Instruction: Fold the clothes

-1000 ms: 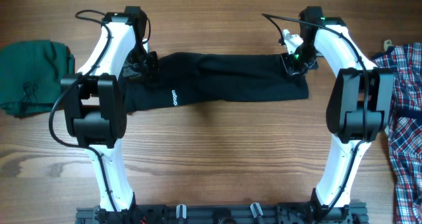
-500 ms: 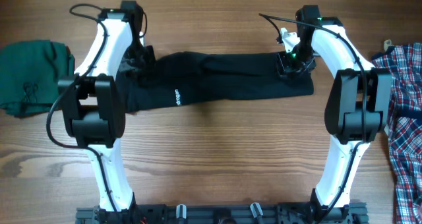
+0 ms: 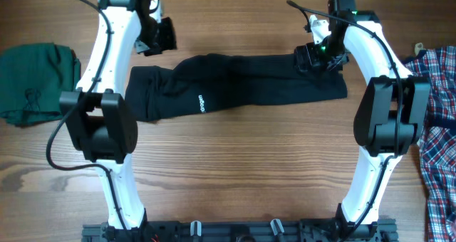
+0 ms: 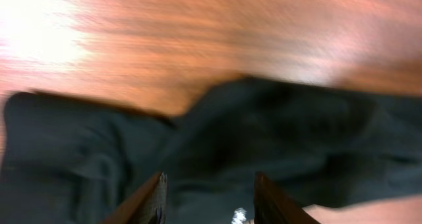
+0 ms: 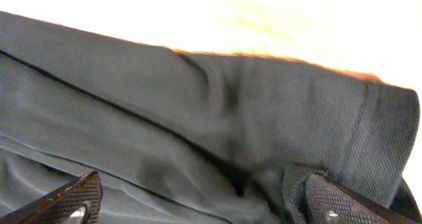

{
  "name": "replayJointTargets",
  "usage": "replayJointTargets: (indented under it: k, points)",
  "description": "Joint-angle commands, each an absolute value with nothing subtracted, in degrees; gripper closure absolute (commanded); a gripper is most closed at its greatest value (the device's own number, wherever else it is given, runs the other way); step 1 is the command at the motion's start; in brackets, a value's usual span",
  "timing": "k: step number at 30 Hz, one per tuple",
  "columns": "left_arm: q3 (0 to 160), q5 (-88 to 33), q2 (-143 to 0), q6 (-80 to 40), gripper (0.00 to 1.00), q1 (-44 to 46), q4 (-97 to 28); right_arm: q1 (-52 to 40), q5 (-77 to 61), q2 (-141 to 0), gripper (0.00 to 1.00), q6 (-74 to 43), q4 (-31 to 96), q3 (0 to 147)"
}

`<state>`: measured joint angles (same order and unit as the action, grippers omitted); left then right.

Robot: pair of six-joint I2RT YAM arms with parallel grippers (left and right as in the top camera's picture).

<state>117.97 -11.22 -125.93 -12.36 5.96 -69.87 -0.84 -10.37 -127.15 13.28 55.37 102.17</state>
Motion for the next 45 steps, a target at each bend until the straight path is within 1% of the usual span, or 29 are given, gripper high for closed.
replayJointTargets:
  k: [1, 3, 5, 9, 11, 12, 14, 15, 16, 17, 20, 24, 25, 28, 30, 32, 34, 35, 36, 38, 42, 45]
  points:
    - [118.7, -15.0, -125.4, -12.2, 0.57, 9.5, -71.9, -0.8, -17.9, -125.0, 0.0, 13.6, 52.7, 103.6]
    - [117.1, -12.6, -125.6, -12.3, 0.57, 10.7, -72.0, -0.8, -18.3, -125.0, 0.0, 13.5, 50.7, 103.6]
    - [113.4, -10.1, -125.6, -12.7, 0.56, 11.1, -69.3, -0.8, -18.4, -125.0, 0.0, 13.5, 48.9, 103.6]
    - [104.5, -10.5, -125.6, -14.2, 0.57, 11.1, -62.6, -0.8, -20.4, -125.0, 0.0, 13.5, 45.6, 103.6]
    - [101.6, -12.1, -125.6, -14.2, 0.61, 11.1, -62.1, -0.8, -20.5, -125.0, 0.0, 13.5, 44.3, 103.6]
    - [100.7, -13.1, -125.6, -14.2, 0.66, 11.1, -62.5, -0.8, -20.5, -125.1, 0.0, 13.5, 43.9, 103.6]
    - [100.1, -14.5, -125.6, -14.2, 0.77, 11.1, -65.3, -0.8, -20.4, -125.1, 0.0, 13.3, 43.9, 103.5]
    - [100.1, -14.6, -125.6, -14.2, 0.85, 11.2, -67.1, -0.8, -20.4, -125.1, 0.0, 13.3, 44.4, 103.4]
    - [100.1, -14.5, -125.6, -14.0, 0.88, 11.1, -68.2, -0.8, -20.4, -125.1, 0.0, 13.0, 45.5, 103.4]
    - [100.1, -14.5, -125.6, -13.7, 0.9, 11.1, -69.1, -0.8, -20.4, -125.1, 0.0, 12.6, 46.3, 103.4]
    - [99.5, -14.4, -125.6, -13.8, 0.89, 11.2, -70.1, -0.8, -18.2, -125.1, 0.0, 11.4, 50.2, 103.4]
    - [95.0, -14.4, -125.6, -14.0, 0.89, 11.1, -69.0, -0.8, -13.7, -125.1, 0.0, 10.3, 52.4, 103.0]
    - [93.9, -14.3, -125.6, -14.0, 0.96, 11.1, -68.8, -0.8, -13.5, -125.1, 0.0, 10.4, 52.4, 102.7]
    - [96.9, -17.1, -123.1, -15.6, 0.96, 11.2, -69.1, -0.8, -13.5, -125.1, 0.0, 10.3, 51.5, 102.6]
    - [101.4, -16.4, -118.8, -16.1, 0.95, 11.8, -68.5, -0.8, -13.5, -125.1, 0.0, 10.3, 51.3, 102.6]
    - [103.8, -11.2, -114.8, -15.5, 0.91, 13.3, -66.0, -0.8, -13.5, -125.1, 0.0, 10.3, 51.1, 102.6]
    - [103.9, -4.0, -112.7, -14.2, 0.92, 15.6, -60.0, -0.8, -13.5, -125.1, 0.0, 10.4, 50.6, 102.6]
    - [103.8, -2.8, -112.7, -11.8, 0.81, 16.6, -57.2, -0.8, -13.5, -125.1, 0.0, 10.4, 50.2, 102.6]
    - [103.7, -2.7, -114.0, -8.3, 0.64, 18.0, -52.6, -0.8, -13.5, -125.1, 0.0, 10.4, 49.9, 102.6]
    - [103.7, -2.7, -117.0, -5.6, 0.57, 20.3, -46.8, -0.8, -13.5, -125.1, 0.0, 10.4, 49.9, 102.6]
    - [103.7, -1.8, -124.8, -3.0, 0.55, 22.3, -38.0, -0.8, -13.5, -125.1, 0.0, 10.4, 50.0, 102.6]
    - [103.7, -1.8, -129.1, -3.0, 0.6, 22.3, -33.4, -0.8, -13.5, -125.1, 0.0, 10.4, 50.2, 102.6]
